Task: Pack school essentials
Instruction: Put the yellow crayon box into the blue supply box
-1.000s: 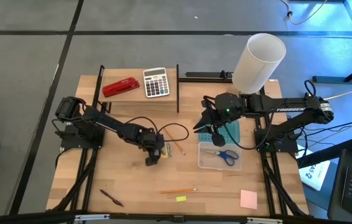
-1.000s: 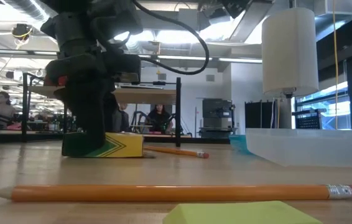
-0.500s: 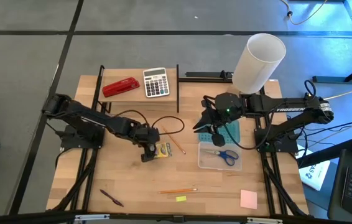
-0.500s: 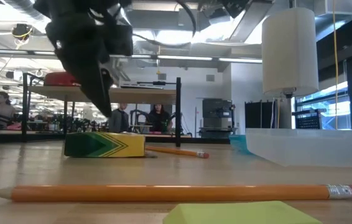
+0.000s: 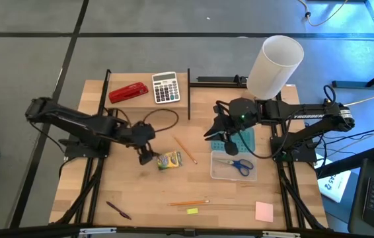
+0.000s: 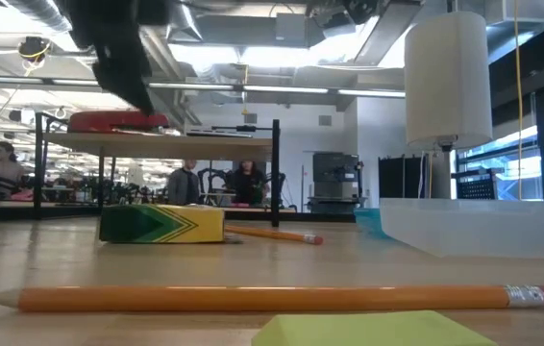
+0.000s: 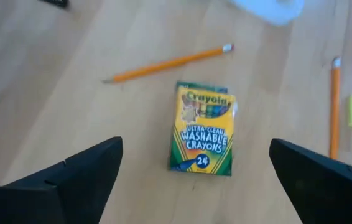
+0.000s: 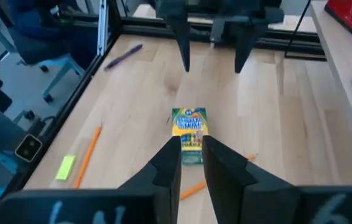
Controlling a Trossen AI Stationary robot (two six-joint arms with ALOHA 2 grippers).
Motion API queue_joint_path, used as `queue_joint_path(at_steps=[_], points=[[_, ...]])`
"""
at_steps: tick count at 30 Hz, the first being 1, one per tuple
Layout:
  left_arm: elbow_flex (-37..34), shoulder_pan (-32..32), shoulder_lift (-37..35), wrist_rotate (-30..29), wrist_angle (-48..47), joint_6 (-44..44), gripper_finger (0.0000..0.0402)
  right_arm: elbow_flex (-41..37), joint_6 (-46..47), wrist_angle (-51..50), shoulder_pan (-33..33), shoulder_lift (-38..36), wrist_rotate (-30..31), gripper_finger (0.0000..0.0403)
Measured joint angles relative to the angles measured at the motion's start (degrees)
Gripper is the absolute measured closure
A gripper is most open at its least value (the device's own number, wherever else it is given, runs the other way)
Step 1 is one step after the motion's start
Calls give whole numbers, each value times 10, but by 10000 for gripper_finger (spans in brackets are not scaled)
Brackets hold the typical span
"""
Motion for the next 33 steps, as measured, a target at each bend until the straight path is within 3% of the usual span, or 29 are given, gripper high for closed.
queue_joint_path(at_steps=[13,23,27,33], points=[[0,-70,-109,-114,-52,-72,3,0,65,78,0,3,1,334],[0,-98,-128,-137,-59,-88,3,0,112,76,0,7,30,333],[0,-100,-128,-139,-58,-90,3,0,117,76,0,14,75,310],[0,-100,-128,-139,-62,-90,3,0,88,76,0,15,114,239]])
